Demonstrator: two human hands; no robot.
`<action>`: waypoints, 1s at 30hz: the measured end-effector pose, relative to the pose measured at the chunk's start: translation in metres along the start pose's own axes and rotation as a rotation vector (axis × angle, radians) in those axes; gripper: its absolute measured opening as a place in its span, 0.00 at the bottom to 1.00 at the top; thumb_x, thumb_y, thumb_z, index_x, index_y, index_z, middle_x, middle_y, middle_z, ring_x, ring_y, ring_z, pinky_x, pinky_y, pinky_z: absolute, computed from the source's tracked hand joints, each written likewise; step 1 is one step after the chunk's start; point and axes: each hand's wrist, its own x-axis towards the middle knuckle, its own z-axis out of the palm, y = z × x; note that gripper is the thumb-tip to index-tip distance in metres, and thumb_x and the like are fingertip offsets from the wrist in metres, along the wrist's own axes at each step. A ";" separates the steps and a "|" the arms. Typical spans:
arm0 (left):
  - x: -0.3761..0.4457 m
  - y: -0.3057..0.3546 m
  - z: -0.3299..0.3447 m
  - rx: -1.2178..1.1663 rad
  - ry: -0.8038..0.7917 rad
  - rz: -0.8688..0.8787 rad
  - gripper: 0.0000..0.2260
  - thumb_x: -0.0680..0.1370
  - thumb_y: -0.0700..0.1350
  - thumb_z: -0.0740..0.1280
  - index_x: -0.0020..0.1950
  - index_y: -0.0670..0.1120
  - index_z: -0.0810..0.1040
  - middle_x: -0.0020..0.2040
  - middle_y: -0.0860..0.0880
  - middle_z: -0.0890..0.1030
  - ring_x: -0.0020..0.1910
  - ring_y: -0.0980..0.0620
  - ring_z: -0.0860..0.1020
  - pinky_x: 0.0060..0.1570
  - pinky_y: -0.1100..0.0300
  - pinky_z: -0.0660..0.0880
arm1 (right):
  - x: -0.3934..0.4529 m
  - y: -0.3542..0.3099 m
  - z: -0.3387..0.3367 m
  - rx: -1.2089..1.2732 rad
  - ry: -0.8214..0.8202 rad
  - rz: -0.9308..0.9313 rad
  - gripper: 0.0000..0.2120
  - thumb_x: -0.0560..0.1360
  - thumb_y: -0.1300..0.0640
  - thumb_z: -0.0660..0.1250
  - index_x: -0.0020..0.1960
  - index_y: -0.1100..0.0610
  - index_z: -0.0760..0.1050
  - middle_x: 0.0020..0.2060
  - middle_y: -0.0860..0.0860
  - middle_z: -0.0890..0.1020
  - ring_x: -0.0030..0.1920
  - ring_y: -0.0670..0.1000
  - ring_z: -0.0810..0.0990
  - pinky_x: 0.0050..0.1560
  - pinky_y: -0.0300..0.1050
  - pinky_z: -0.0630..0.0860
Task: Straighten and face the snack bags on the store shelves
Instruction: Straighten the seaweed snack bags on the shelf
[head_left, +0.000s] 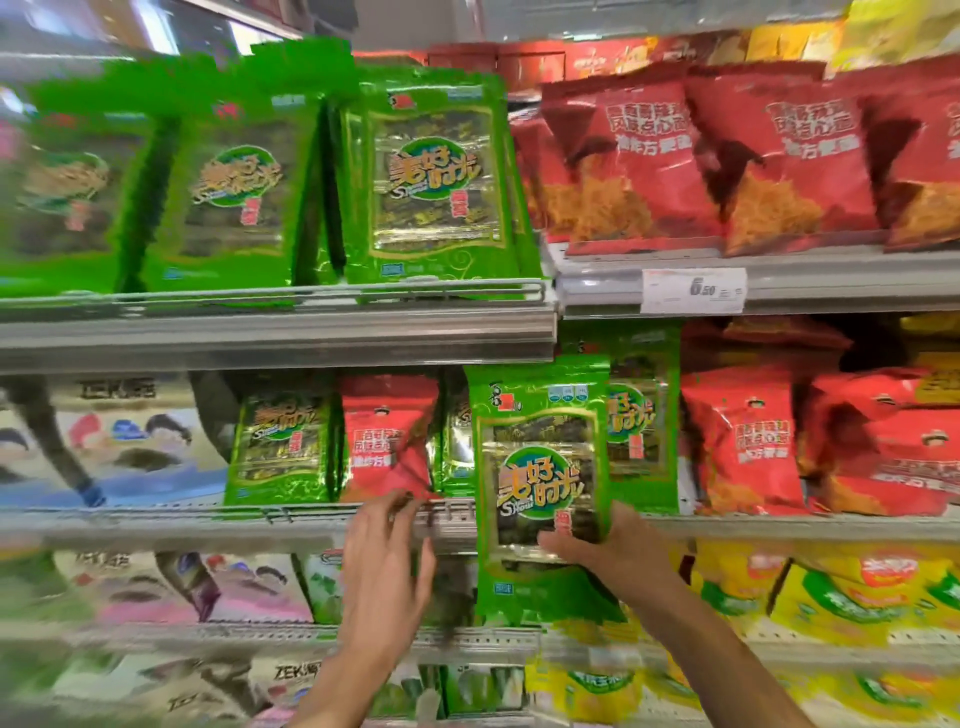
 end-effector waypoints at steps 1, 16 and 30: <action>0.001 -0.010 -0.002 0.028 -0.014 0.014 0.21 0.74 0.41 0.72 0.66 0.42 0.76 0.64 0.44 0.74 0.64 0.43 0.72 0.65 0.44 0.71 | 0.008 -0.003 0.011 0.001 0.021 0.021 0.12 0.65 0.48 0.84 0.41 0.47 0.82 0.32 0.42 0.85 0.37 0.41 0.83 0.31 0.32 0.73; 0.004 -0.055 -0.006 0.122 -0.182 0.105 0.25 0.76 0.48 0.69 0.73 0.49 0.71 0.68 0.45 0.71 0.70 0.42 0.69 0.69 0.45 0.71 | 0.102 -0.057 0.064 0.036 0.219 -0.002 0.27 0.67 0.54 0.83 0.61 0.60 0.76 0.54 0.54 0.84 0.57 0.55 0.81 0.60 0.50 0.77; 0.007 -0.058 -0.009 0.015 -0.248 0.069 0.26 0.78 0.48 0.66 0.76 0.51 0.67 0.70 0.50 0.67 0.71 0.49 0.64 0.72 0.48 0.67 | 0.138 -0.060 0.062 -0.099 0.027 0.191 0.57 0.65 0.45 0.82 0.81 0.62 0.52 0.80 0.60 0.61 0.79 0.61 0.61 0.75 0.54 0.64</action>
